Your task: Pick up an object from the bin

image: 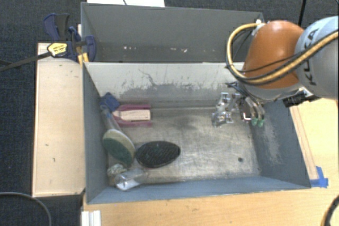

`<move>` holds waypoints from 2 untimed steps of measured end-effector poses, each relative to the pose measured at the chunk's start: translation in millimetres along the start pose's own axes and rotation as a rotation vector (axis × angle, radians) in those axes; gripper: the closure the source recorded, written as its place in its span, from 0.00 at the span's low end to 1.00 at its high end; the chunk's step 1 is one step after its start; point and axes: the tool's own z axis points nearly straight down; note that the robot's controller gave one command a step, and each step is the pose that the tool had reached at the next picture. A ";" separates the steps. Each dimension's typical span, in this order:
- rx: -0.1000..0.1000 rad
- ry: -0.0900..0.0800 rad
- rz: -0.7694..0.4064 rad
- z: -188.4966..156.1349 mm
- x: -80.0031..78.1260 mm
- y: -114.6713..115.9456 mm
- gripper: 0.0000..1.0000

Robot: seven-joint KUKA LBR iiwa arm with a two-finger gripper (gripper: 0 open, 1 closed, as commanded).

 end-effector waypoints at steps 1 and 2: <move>-0.002 -0.001 0.044 -16.3 -15.2 41.0 1.00; 0.001 0.007 -0.256 14.2 4.9 14.8 1.00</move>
Offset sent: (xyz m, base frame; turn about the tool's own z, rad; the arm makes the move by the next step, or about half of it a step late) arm 0.0158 0.0369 0.0148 0.0476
